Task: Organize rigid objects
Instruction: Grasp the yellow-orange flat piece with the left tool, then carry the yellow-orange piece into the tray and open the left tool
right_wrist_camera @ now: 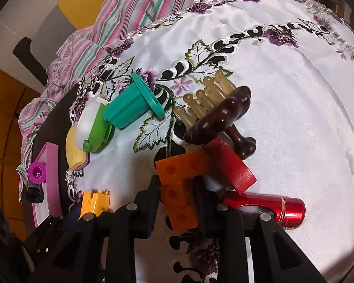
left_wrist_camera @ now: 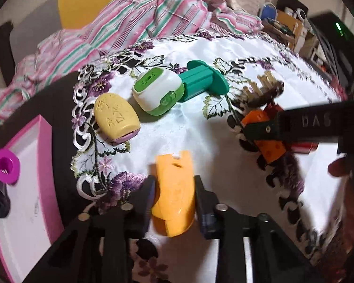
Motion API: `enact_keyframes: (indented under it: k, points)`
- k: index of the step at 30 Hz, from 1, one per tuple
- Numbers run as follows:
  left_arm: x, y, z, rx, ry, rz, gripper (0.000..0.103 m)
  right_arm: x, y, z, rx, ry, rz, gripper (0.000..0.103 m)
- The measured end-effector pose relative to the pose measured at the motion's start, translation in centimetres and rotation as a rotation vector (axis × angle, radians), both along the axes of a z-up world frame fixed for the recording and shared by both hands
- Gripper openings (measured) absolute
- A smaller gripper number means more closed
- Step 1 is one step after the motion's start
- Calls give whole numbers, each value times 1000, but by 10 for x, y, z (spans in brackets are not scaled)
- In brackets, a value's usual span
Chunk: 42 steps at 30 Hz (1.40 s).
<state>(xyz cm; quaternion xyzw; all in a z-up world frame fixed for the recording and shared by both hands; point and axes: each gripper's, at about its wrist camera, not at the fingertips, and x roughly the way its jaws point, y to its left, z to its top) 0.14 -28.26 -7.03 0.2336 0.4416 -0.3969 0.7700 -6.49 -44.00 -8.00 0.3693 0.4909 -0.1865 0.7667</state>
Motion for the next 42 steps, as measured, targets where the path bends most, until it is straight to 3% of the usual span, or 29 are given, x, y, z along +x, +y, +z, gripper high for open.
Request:
enact_keyframes:
  k: [9, 26, 34, 42]
  points:
    - [-3, 20, 4, -46, 79, 57, 29, 8, 7, 0, -3, -14, 37, 29]
    - [-1, 64, 47, -150, 30, 109, 29, 13, 11, 0, -20, -10, 55, 29]
    - [33, 95, 72, -228, 20, 196, 29, 13, 12, 1, -34, -6, 63, 29]
    - [90, 121, 61, -237, 45, 323, 29, 11, 14, 12, -64, -57, 65, 29]
